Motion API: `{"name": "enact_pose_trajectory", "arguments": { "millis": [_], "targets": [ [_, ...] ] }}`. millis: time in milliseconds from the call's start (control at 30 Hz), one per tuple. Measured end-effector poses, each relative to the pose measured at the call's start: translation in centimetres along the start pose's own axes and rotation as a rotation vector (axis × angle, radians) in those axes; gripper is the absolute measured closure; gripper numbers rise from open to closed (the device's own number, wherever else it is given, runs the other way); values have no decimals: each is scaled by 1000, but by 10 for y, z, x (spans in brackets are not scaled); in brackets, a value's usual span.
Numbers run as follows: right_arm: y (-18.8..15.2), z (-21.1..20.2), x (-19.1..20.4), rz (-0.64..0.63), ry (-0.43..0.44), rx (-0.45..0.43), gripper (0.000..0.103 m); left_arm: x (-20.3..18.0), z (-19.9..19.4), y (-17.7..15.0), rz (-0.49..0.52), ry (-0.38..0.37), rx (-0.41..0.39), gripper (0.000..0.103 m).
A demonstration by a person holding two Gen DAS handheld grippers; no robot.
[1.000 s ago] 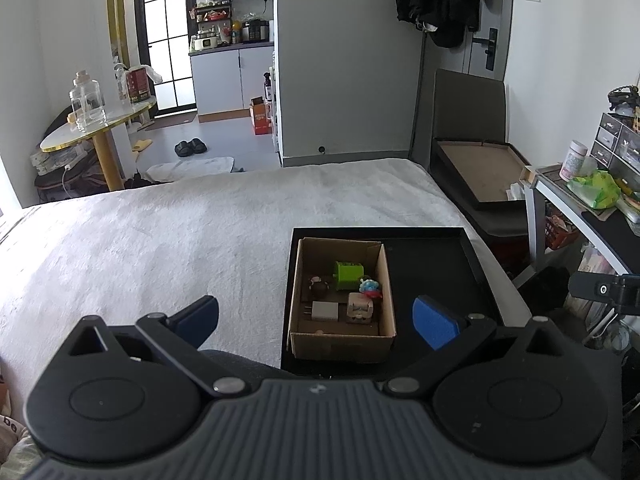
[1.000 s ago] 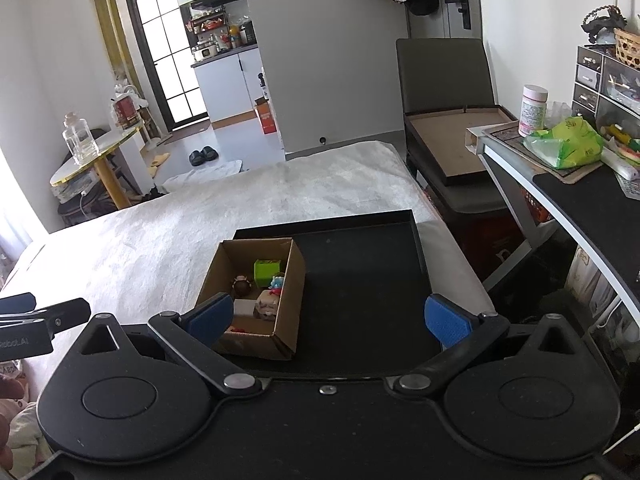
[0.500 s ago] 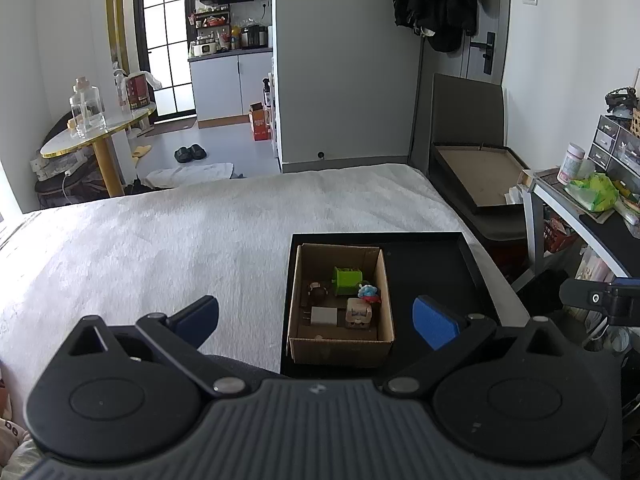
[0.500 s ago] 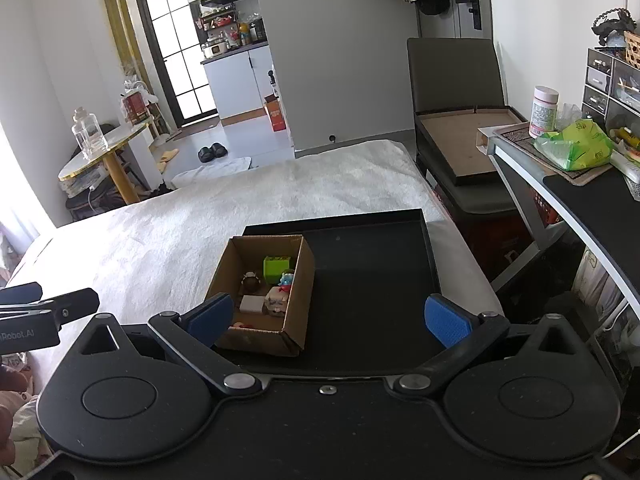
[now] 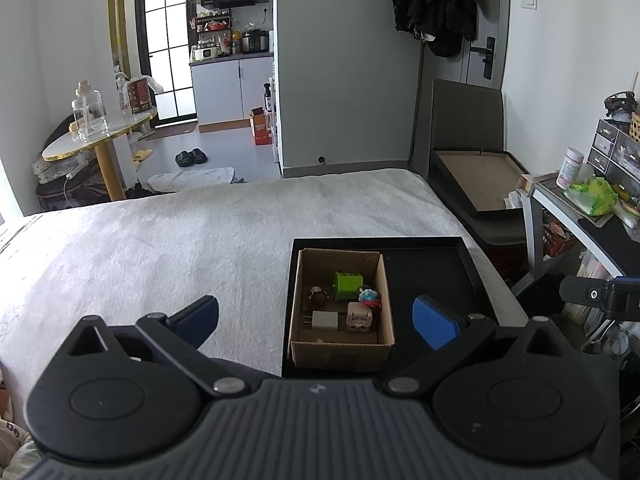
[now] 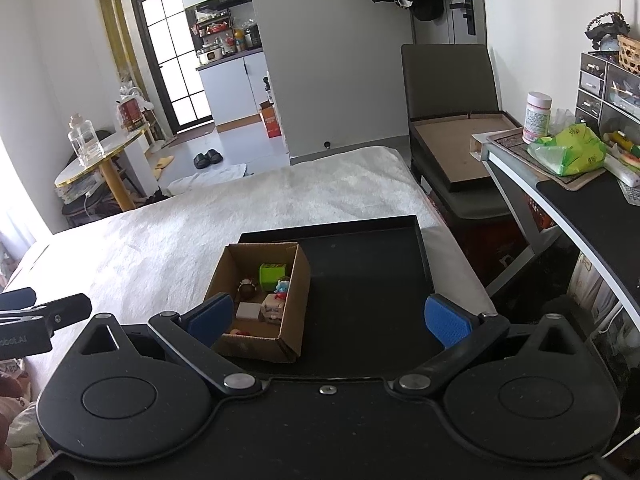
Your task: Organize rigid objects
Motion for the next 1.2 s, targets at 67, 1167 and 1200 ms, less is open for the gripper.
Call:
{"name": "enact_pose_trajectory", "arguments": {
  "millis": [67,1167,1200],
  "targets": [
    [0,0,0,-2,3,1,0,0,0,0,-3,4,3,0],
    [-3,3,-1,-4,-15,14,0,0,-1,0,-2,8,-4,0],
    [-3,2,-1,-4,-15,15,0,1,-1,0,-3,7,-4,0]
  ]
}}
Point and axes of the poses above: each gripper's, at about its wrist camera, not at the fingertips, and z roughly the way its jaws point, x to its left, y to its top, the point moved 1 cm from there along z, roughly the way its jaws point, and after that the axes turned 15 degrees about -x, right-handed, at the moved point
